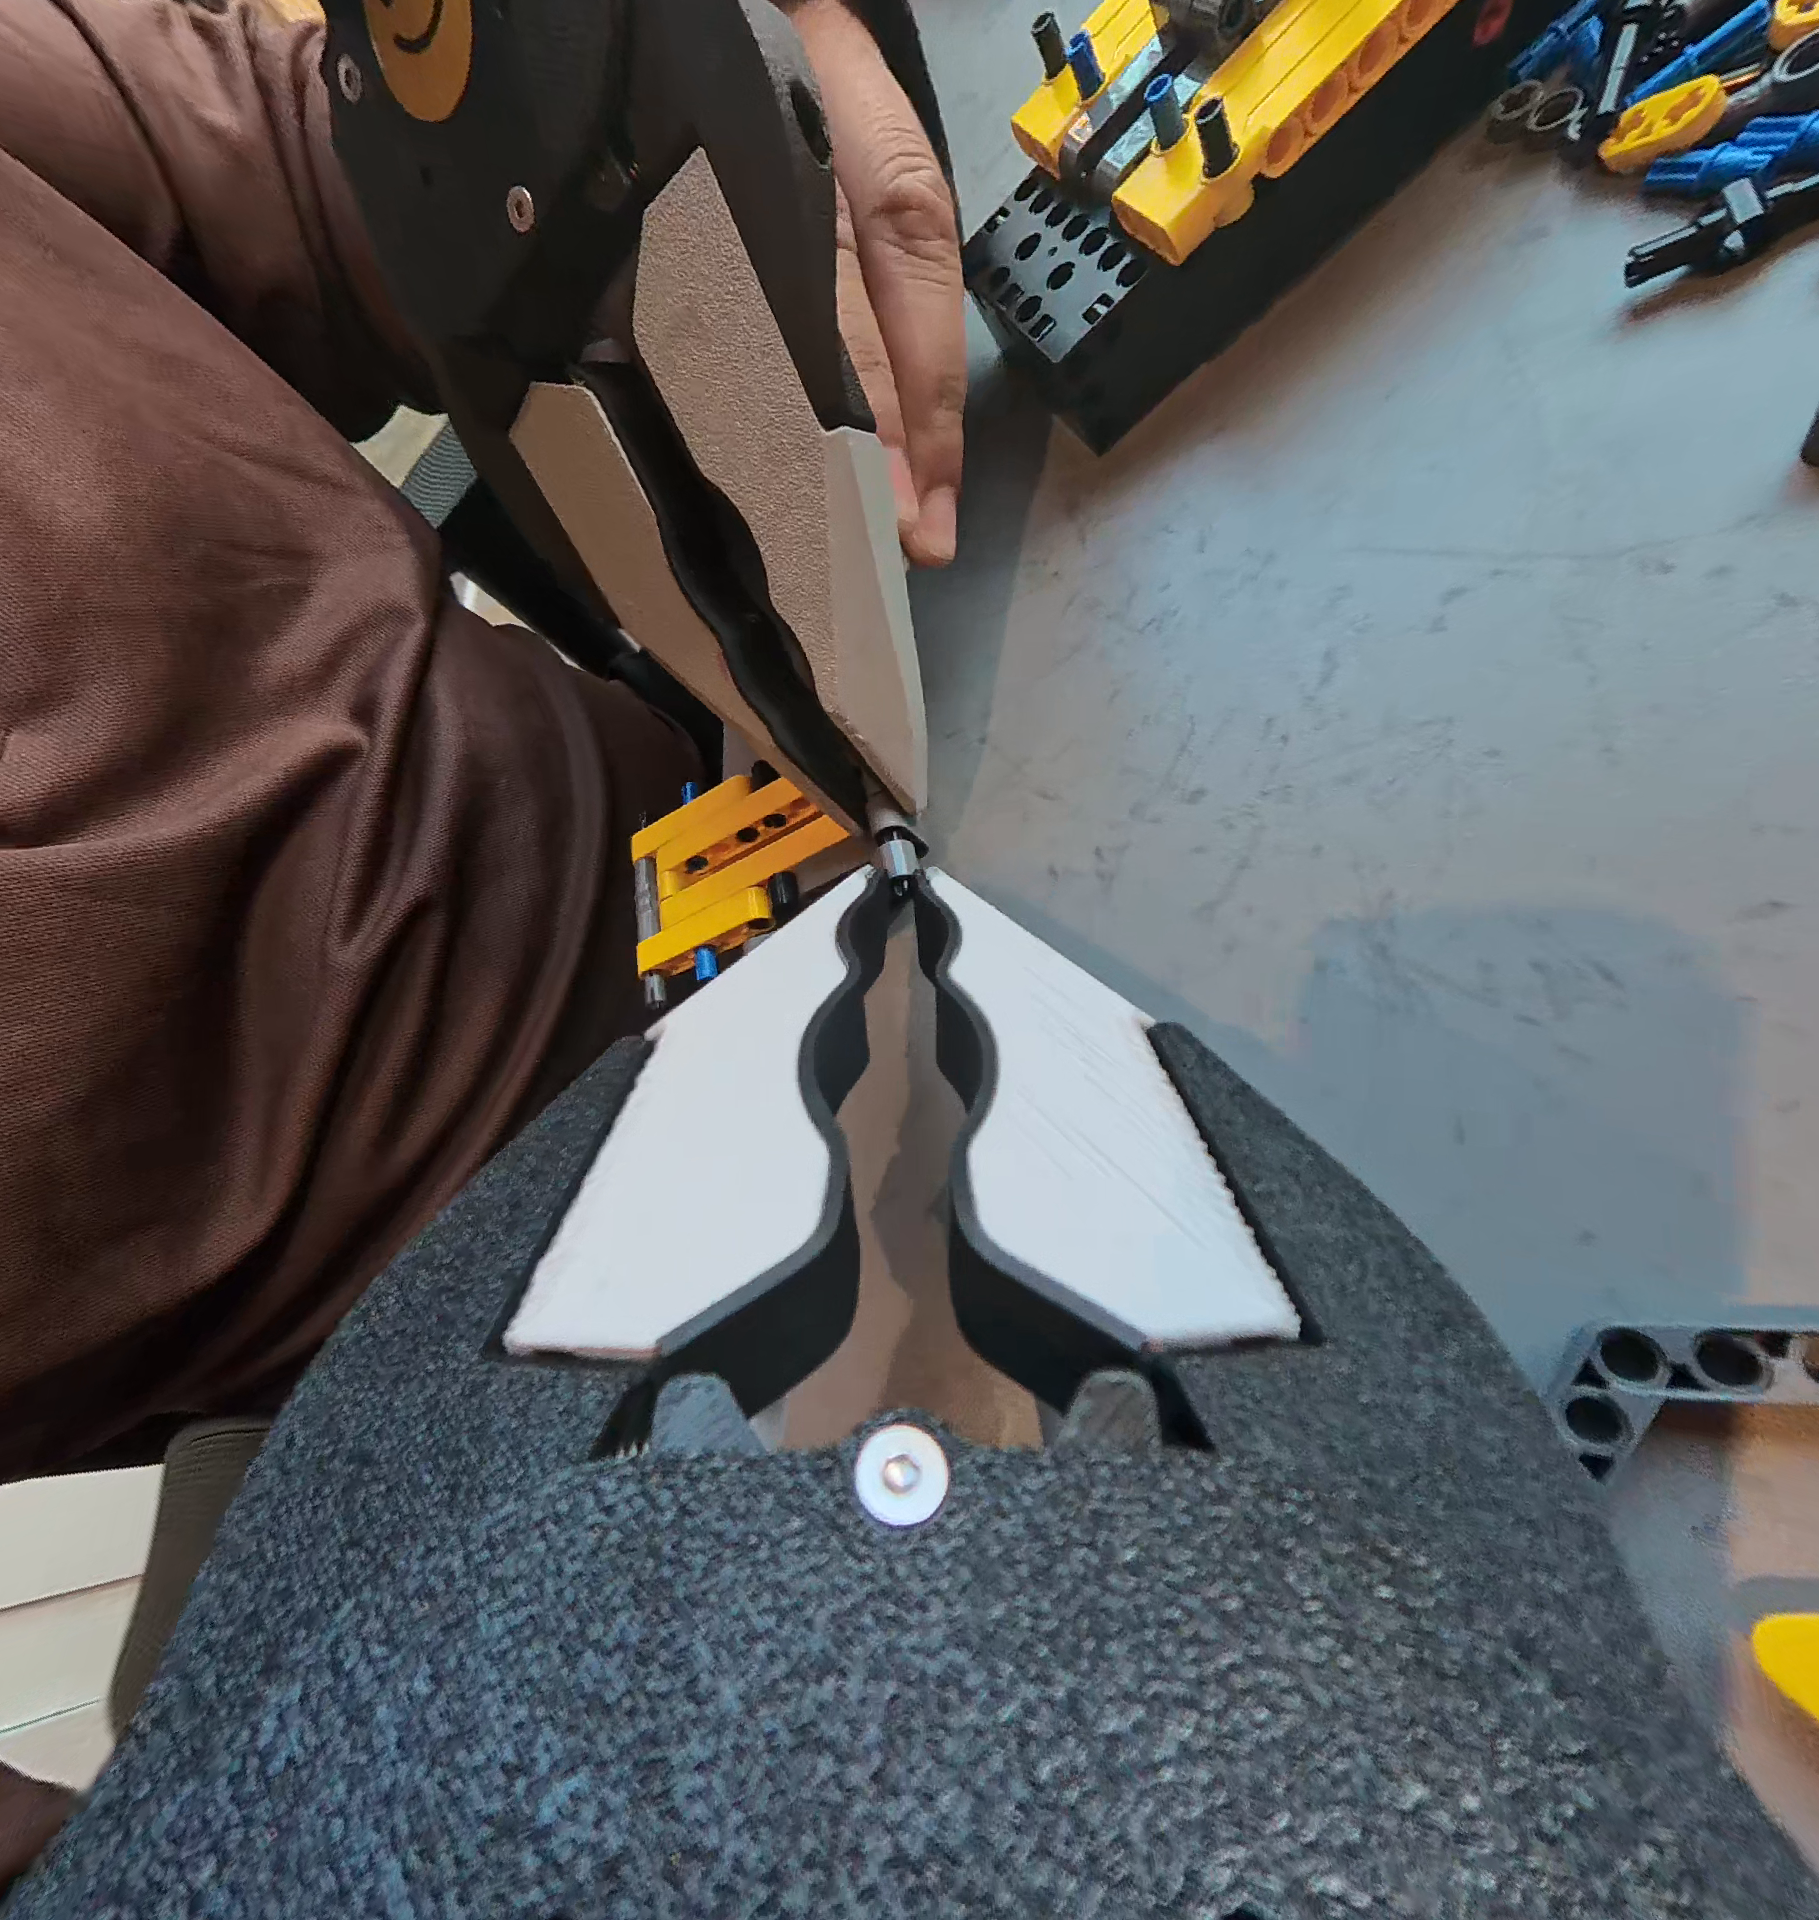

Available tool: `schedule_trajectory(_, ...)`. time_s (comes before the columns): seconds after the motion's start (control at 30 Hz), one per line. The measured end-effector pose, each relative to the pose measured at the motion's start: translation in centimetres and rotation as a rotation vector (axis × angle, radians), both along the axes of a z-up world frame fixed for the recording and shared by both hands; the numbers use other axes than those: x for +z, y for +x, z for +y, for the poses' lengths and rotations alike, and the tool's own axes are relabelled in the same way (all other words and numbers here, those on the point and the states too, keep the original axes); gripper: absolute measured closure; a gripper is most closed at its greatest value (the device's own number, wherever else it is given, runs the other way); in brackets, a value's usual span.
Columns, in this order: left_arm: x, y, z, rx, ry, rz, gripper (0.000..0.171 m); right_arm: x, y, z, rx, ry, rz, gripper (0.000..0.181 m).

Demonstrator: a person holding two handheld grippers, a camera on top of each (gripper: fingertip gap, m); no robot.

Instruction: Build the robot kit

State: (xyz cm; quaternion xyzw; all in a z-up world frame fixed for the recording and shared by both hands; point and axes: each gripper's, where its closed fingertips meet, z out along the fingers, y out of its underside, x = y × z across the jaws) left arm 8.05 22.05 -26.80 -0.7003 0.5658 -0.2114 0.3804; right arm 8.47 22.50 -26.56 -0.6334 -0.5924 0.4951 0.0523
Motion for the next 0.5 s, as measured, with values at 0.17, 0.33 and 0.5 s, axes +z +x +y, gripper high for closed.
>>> schedule_trajectory(0.17, 0.07, 0.03, -0.05, -0.004, 0.005, -0.005, 0.168, 0.0, 0.02, 0.04, 0.015, -0.028, -0.006, 0.174)
schedule_trajectory(0.33, 0.07, 0.04, -0.16, -0.01, 0.018, 0.0, 0.168, 0.03, 0.02, -0.32, 0.043, -0.043, -0.007, 0.177)
schedule_trajectory(0.5, -0.51, 0.13, -0.49, -0.032, 0.019, 0.039, 0.168, -0.92, -0.03, -0.78, 0.083, -0.011, -0.057, 0.178)
